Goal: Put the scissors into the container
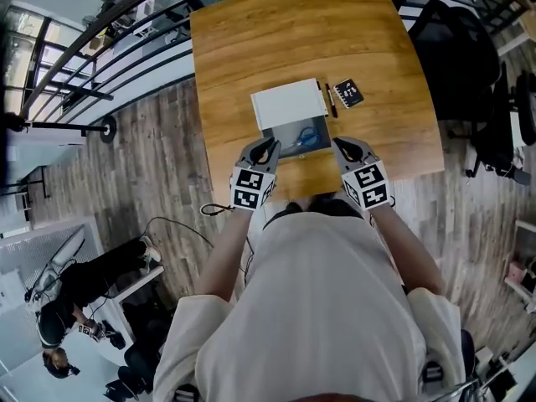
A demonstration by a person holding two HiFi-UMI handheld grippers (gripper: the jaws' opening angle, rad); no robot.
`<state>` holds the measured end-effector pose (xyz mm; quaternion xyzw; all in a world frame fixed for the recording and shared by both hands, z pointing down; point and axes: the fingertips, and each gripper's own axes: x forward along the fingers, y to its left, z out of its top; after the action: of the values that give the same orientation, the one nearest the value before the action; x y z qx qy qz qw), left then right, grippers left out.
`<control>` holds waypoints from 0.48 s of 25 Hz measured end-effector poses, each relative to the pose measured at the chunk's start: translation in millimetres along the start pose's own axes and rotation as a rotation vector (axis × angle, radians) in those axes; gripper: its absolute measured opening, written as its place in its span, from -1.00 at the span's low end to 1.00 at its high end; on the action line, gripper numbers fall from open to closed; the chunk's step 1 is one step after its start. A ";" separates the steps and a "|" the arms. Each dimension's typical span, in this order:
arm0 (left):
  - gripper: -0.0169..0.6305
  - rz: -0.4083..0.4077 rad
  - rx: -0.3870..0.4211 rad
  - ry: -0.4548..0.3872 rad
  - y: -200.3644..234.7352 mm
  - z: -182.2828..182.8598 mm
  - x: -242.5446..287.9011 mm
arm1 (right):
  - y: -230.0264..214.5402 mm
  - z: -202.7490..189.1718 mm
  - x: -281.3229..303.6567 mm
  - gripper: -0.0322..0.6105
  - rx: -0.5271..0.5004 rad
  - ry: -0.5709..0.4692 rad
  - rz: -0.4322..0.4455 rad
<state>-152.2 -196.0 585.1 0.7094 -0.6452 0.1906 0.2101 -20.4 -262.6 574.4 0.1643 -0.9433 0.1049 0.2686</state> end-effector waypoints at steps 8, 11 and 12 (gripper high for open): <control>-0.90 0.017 -0.091 -0.082 10.4 2.5 -71.0 | 40.9 19.1 -23.5 -0.89 -0.019 -0.036 -0.053; -0.92 0.010 -0.105 -0.094 8.9 -0.9 -90.3 | 52.9 23.9 -35.0 -0.89 -0.014 -0.063 -0.076; -0.92 0.009 -0.107 -0.103 8.0 -0.8 -96.7 | 56.8 25.5 -39.4 -0.89 -0.015 -0.072 -0.081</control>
<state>-169.4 -115.5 533.9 0.7030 -0.6677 0.1200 0.2133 -21.6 -207.4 525.5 0.2043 -0.9457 0.0810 0.2397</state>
